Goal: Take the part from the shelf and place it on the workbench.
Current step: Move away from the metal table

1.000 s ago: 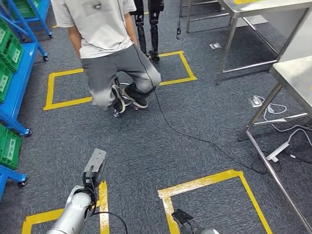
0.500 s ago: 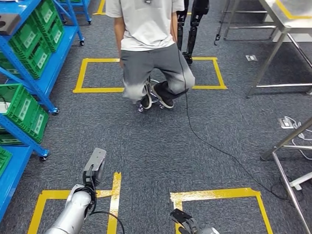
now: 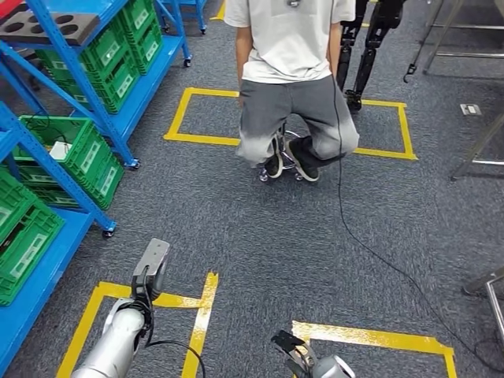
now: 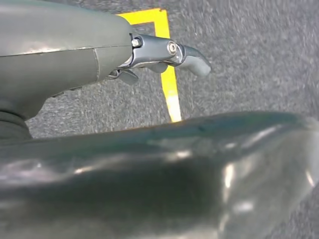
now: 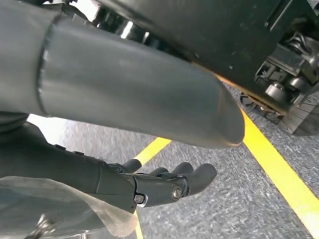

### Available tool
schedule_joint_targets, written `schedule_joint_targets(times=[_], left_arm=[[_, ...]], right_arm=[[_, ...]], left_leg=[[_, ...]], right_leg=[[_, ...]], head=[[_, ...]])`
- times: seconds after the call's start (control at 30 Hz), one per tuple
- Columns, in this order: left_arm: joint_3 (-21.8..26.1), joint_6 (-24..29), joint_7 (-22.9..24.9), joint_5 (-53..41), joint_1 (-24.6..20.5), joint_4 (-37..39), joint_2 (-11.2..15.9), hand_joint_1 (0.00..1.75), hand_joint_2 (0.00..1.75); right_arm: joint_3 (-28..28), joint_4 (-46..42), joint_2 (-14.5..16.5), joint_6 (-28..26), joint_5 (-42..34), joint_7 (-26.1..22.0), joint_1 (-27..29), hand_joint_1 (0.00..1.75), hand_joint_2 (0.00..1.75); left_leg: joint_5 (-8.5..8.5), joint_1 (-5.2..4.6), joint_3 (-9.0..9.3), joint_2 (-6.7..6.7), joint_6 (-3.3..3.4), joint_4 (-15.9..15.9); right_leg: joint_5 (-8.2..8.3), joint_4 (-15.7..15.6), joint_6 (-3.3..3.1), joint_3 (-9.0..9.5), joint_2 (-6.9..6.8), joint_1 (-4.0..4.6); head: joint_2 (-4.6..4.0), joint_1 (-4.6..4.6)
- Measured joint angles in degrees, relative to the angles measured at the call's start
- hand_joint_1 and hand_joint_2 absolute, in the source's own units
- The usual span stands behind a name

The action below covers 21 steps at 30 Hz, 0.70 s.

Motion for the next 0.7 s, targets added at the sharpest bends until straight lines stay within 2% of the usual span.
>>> schedule_joint_targets(times=[0.03,0.07,0.1,0.13,0.17,0.23,0.27,0.3,0.37,0.4,0.47,0.5,0.53,0.57,0.6,0.63,0.67,0.7], left_arm=[[0.00,-0.05,0.02,0.00,-0.02,0.02,0.00,0.00,0.00],[0.01,-0.07,0.05,0.00,0.05,0.05,0.02,0.00,0.00],[0.02,-0.09,0.06,0.00,0.12,0.09,0.06,0.00,0.00],[0.03,-0.10,0.07,0.00,0.18,0.13,0.11,0.00,0.00],[0.04,-0.10,0.07,0.00,0.19,0.16,0.16,0.00,0.00],[0.04,-0.10,0.06,0.00,0.07,0.17,0.17,0.00,0.00],[0.04,-0.10,0.06,0.00,0.00,0.17,0.16,0.00,0.00],[0.05,-0.10,0.06,0.00,-0.03,0.18,0.17,0.00,0.00],[0.09,-0.08,0.08,0.00,0.09,0.20,0.30,0.00,0.00],[0.13,-0.01,0.09,0.00,0.16,0.21,0.37,0.00,0.00],[0.22,0.11,0.08,0.00,0.09,0.21,0.34,0.00,0.00],[0.26,0.13,0.07,0.02,0.01,0.22,0.26,0.00,0.00],[0.28,0.06,0.05,0.07,-0.03,0.22,0.16,0.00,0.00],[0.30,-0.02,0.07,0.11,-0.02,0.24,0.12,0.00,0.00],[0.32,-0.11,0.09,0.16,-0.01,0.25,0.11,0.00,0.00],[0.35,-0.21,0.12,0.20,-0.01,0.25,0.12,0.00,0.00],[0.38,-0.28,0.15,0.22,-0.02,0.26,0.12,0.00,0.00],[0.41,-0.36,0.16,0.27,-0.03,0.26,0.09,0.00,0.00]], right_arm=[[0.00,0.00,0.00,0.01,0.03,0.01,0.03,0.00,0.00],[0.00,0.00,0.01,0.01,0.05,0.02,0.06,0.00,0.00],[0.00,0.00,0.01,0.01,0.07,0.02,0.06,0.00,0.00],[0.00,0.00,0.02,0.01,0.07,0.02,0.04,0.00,0.00],[0.00,0.00,0.04,0.01,0.07,0.01,0.02,0.00,0.00],[0.00,0.00,0.11,0.02,0.07,0.01,-0.01,0.00,0.00],[0.01,0.00,0.15,0.03,0.08,0.01,-0.04,0.00,0.00],[0.01,0.00,0.19,0.04,0.07,-0.06,-0.06,0.00,0.00],[0.01,-0.02,0.21,0.13,-0.06,-0.87,-0.06,0.00,0.00],[-0.01,-0.04,0.20,0.17,-0.15,-1.54,0.00,0.00,0.00],[0.00,-0.08,0.16,0.16,-0.13,-2.36,0.12,0.00,0.00],[0.02,-0.07,0.15,0.11,-0.01,-2.02,0.16,0.00,0.00],[0.03,-0.06,0.14,0.08,0.13,-1.40,0.18,0.00,0.00],[0.04,-0.05,0.14,0.08,0.22,-0.69,0.15,0.00,0.00],[0.04,-0.05,0.14,0.09,0.25,-0.08,0.09,0.00,0.00],[0.04,-0.05,0.15,0.09,0.26,0.26,0.01,0.00,0.00],[0.05,-0.05,0.16,0.10,0.26,0.49,-0.11,0.00,0.00],[0.05,-0.05,0.17,0.11,0.25,0.63,-0.21,0.00,0.00]], left_leg=[[-1.38,0.12,-1.76,0.53,-0.19,3.66],[-1.92,0.24,-2.94,0.77,-0.32,6.09],[-1.35,0.33,-3.16,0.94,-0.40,6.48],[0.30,0.38,-2.18,1.24,-0.38,4.44],[2.54,0.36,-0.27,1.96,-0.24,0.64],[5.04,-0.27,3.46,4.54,0.26,-6.57],[5.25,-0.62,4.38,5.47,0.56,-8.50],[4.87,-0.95,4.62,5.76,0.83,-9.14],[4.93,-0.89,4.72,4.60,1.44,-9.74],[5.01,-0.71,4.90,3.93,1.76,-10.04],[5.21,-0.24,5.26,2.63,2.36,-10.53],[5.18,-0.20,5.27,1.92,2.52,-10.55],[5.16,-0.19,5.27,1.15,2.63,-10.54],[5.13,-0.20,5.29,0.35,2.67,-10.52],[5.11,-0.19,5.34,-0.49,2.68,-10.50],[5.07,-0.15,5.44,-1.34,2.63,-10.46],[4.99,-0.07,5.56,-2.19,2.51,-10.38],[4.86,0.02,5.61,-3.02,2.31,-10.28]], right_leg=[[-0.17,0.01,-0.17,0.14,-0.89,0.08],[-0.33,0.01,-0.26,0.31,-1.76,0.12],[-0.52,0.02,-0.27,0.50,-2.59,0.14],[-0.73,0.02,-0.21,0.80,-3.37,0.14],[-0.99,0.01,-0.10,1.18,-4.11,0.15],[-1.50,-0.02,0.30,1.82,-5.44,0.36],[-1.69,-0.06,0.54,1.99,-6.07,0.51],[-1.81,-0.16,0.81,2.10,-6.70,0.64],[-2.17,-0.36,1.45,2.30,-7.52,0.63],[-2.70,0.02,1.75,2.21,-6.73,0.53],[-5.17,4.09,2.13,0.26,-3.55,0.35],[-6.86,7.95,2.16,-1.68,-1.96,0.34],[-8.24,12.00,2.20,-3.94,-1.15,0.35],[-8.76,14.92,2.23,-5.83,-0.75,0.36],[-8.15,15.93,2.22,-6.91,-0.58,0.36],[-6.35,14.49,2.18,-6.77,-0.42,0.32],[-3.81,11.15,2.14,-5.66,0.00,0.23],[-1.70,7.36,2.15,-4.16,1.44,0.01]], head=[[0.00,0.01],[0.00,0.00],[0.00,0.00],[0.00,-0.01],[0.00,-0.02],[0.00,-0.06],[0.00,-0.05],[0.00,-0.03],[0.00,0.03],[0.00,0.05],[0.00,0.27],[0.00,0.41],[0.00,0.54],[0.00,0.60],[0.00,0.60],[0.00,0.59],[0.00,0.59],[0.00,0.59]])
